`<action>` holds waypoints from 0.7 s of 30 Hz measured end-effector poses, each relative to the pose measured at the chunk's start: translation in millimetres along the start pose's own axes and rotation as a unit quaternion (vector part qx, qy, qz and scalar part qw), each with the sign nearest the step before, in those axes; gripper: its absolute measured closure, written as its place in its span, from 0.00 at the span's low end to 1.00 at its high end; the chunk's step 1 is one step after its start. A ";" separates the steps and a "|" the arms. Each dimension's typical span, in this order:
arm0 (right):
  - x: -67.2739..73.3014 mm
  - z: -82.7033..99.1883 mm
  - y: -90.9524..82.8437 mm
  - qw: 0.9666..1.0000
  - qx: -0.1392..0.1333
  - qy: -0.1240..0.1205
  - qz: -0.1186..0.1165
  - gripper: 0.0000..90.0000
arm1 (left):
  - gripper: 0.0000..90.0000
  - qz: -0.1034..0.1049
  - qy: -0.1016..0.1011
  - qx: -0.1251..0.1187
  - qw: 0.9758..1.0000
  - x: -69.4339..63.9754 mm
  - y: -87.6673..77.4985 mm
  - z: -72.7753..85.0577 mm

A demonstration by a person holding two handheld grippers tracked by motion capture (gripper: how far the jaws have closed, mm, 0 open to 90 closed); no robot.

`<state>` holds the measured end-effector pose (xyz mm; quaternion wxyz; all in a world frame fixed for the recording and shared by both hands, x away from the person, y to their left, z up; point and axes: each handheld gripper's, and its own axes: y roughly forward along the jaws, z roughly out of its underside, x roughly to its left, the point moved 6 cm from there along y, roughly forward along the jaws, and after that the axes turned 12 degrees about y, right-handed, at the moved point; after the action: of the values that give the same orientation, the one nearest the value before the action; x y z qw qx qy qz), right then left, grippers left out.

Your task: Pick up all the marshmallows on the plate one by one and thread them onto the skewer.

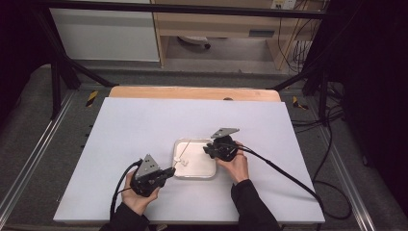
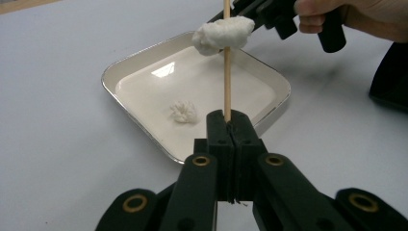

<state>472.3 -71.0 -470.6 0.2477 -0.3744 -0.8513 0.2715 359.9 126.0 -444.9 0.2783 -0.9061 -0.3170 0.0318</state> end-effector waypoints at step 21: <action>41.1 -44.8 -118.6 0.971 -0.147 0.056 -0.179 0.86 | 0.99 0.022 0.025 -0.014 0.999 -20.1 5.4 -9.0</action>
<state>416.1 -94.8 -352.1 0.2820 -0.2624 -0.9199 0.0728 349.0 106.2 -442.6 0.2728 -0.9172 -0.2902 0.0109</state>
